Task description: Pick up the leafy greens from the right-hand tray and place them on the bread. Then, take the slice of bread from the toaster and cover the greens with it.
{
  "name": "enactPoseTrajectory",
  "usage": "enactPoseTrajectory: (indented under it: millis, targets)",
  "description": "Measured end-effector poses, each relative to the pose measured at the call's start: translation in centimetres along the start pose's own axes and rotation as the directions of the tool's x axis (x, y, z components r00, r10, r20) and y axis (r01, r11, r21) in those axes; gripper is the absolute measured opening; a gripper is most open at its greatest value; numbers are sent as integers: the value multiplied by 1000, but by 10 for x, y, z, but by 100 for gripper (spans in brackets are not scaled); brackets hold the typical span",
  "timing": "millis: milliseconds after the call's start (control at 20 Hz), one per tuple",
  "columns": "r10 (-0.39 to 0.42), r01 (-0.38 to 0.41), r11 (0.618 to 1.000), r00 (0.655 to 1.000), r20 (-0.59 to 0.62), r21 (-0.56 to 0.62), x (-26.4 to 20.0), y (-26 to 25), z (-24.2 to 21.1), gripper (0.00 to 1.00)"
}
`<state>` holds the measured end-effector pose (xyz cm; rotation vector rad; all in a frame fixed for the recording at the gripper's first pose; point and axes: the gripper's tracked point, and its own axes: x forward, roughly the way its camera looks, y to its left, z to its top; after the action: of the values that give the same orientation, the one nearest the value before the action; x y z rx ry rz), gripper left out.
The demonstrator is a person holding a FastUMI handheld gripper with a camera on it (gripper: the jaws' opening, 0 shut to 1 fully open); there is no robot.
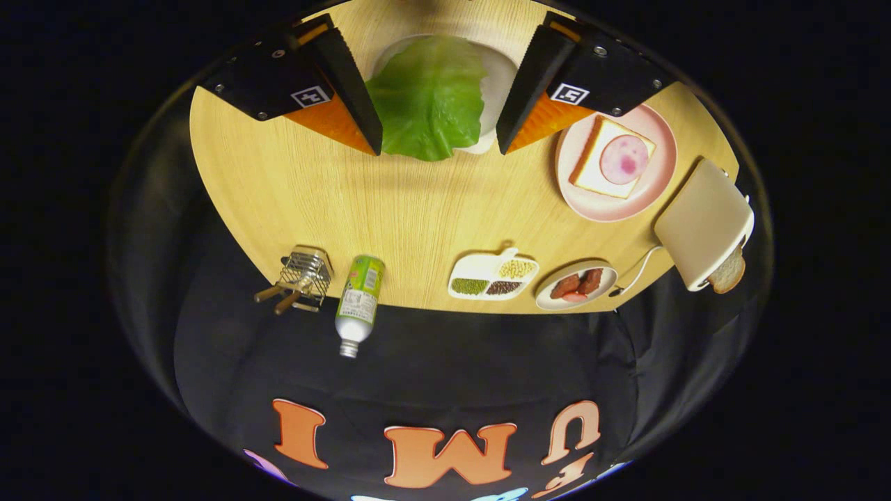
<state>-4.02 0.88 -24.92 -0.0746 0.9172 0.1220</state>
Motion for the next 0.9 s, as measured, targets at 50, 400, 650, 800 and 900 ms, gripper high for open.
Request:
enactPoseTrajectory:
  millis: [50, 400, 650, 800, 900]
  targets:
    - [2, -2, 1000, 1000, -26, 2, 2, 1, -7, 99]
    - [10, -1, 999, 983, -182, 52, 13, -1, -46, 93]
    - [0, 14, 998, 974, -225, 61, 25, -2, -60, 85]
    - [2, 11, 999, 971, -239, 53, 22, -3, -62, 81]
    - [-14, 34, 996, 971, -240, 81, 23, -9, -61, 71]
